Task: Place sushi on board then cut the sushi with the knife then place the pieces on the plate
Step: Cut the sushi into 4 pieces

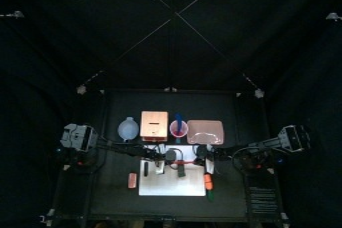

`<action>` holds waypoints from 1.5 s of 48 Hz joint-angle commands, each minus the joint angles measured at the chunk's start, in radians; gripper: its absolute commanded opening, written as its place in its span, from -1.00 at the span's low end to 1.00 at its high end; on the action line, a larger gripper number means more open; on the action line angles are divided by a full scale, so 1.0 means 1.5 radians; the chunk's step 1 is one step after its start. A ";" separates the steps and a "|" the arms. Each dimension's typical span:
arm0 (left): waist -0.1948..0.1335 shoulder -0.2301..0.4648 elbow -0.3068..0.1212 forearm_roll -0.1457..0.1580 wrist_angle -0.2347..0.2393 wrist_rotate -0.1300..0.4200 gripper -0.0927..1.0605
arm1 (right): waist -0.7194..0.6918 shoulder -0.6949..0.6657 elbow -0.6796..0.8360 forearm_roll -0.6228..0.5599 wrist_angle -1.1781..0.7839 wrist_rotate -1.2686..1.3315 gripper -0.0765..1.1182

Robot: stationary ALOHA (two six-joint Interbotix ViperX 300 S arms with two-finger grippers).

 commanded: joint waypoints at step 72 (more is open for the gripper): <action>0.034 0.034 -0.009 0.011 0.006 0.002 0.04 | -0.062 0.083 -0.018 0.004 0.000 0.000 -0.20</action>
